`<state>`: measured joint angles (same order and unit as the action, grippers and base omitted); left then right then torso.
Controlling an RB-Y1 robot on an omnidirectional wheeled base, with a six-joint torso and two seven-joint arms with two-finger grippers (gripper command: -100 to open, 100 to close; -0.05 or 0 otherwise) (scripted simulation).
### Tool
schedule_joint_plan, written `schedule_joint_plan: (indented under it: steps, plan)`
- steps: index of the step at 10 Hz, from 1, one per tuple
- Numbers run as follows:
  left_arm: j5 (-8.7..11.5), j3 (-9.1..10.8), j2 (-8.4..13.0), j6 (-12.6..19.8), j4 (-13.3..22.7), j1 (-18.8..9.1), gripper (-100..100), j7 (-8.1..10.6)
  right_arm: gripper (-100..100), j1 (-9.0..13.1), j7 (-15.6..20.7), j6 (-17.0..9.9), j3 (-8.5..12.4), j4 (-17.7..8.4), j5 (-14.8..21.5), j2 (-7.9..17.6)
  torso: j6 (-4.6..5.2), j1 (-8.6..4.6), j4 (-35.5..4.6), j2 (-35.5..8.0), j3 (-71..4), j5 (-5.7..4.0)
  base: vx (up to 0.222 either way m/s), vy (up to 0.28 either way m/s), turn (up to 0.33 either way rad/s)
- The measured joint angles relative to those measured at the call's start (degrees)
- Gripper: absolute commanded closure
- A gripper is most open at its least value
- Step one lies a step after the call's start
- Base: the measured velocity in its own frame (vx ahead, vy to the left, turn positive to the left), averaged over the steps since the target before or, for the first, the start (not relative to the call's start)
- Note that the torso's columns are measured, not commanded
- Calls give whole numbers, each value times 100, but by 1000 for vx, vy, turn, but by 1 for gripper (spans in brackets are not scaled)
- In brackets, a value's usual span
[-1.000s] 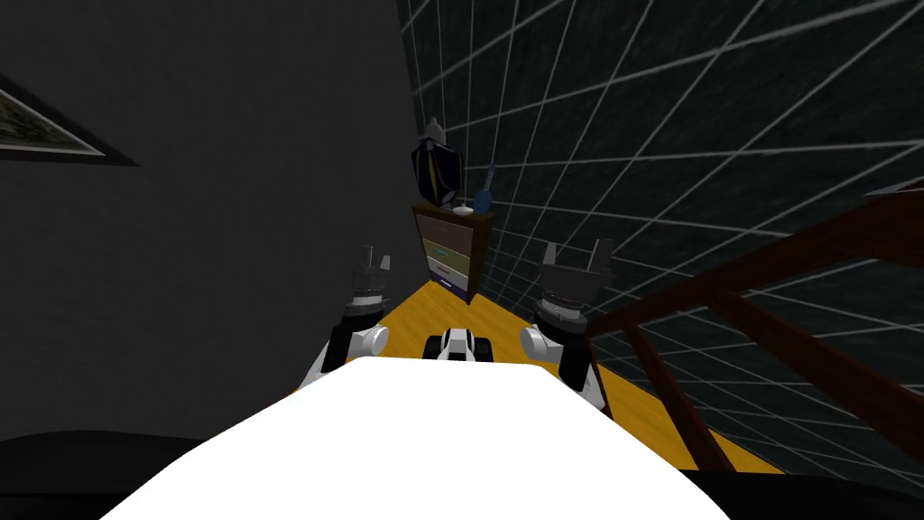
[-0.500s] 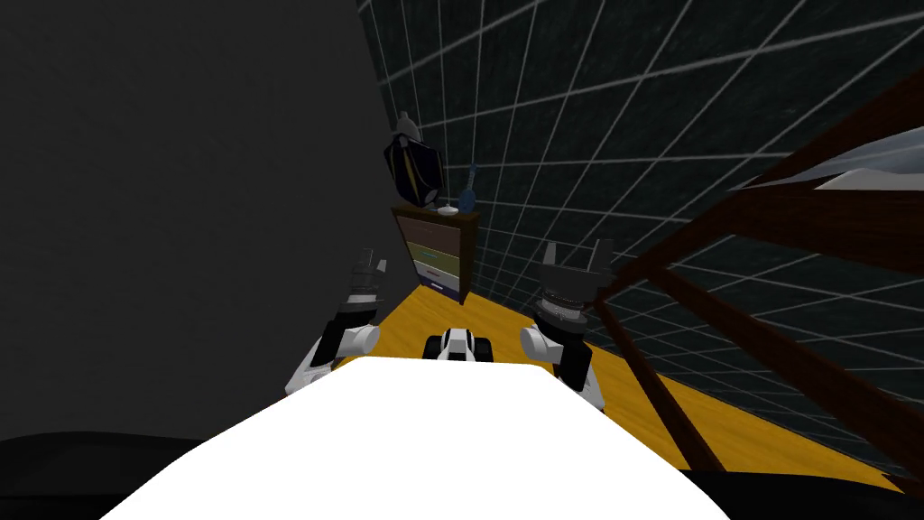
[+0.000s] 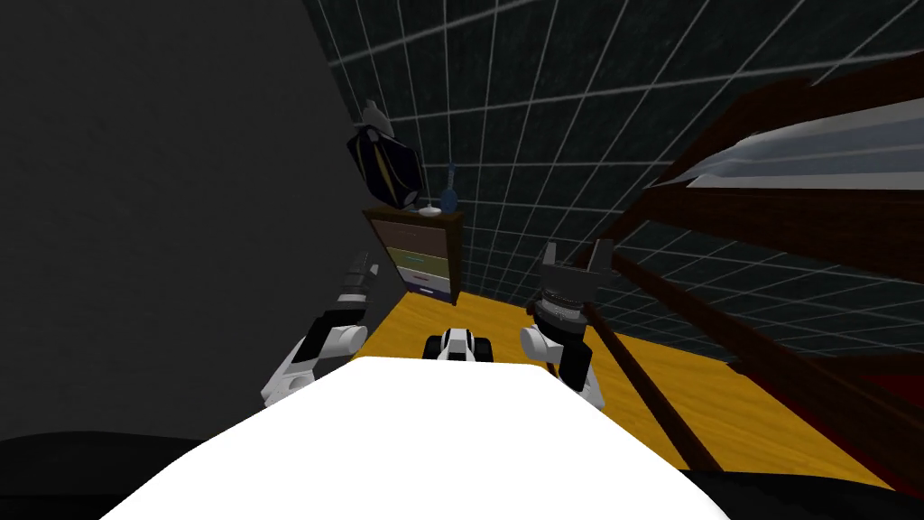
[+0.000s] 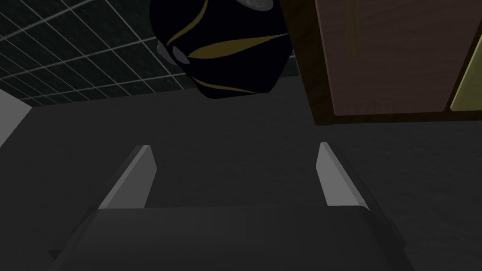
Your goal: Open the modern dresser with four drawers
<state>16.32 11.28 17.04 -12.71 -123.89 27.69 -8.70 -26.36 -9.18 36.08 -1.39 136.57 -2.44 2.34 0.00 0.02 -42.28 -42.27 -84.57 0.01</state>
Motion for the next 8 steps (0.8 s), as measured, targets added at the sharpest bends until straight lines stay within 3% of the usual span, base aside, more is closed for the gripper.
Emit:
schedule_joint_plan:
  steps: [5, 8]
  plan:
    - [486, 607, 498, 710, 505, -67, -100, -111, 0, 0, 0, 0, 0, 0, 0, 0, 0, 0, 0, -3, 1, 0, 10, 66, -383]
    - [712, 897, 746, 1035, 725, -81, -100, -138, 0, -1, 0, 0, 0, 0, 0, 0, 3, -10, 0, 0, -1, -3, 0, 47, -238]
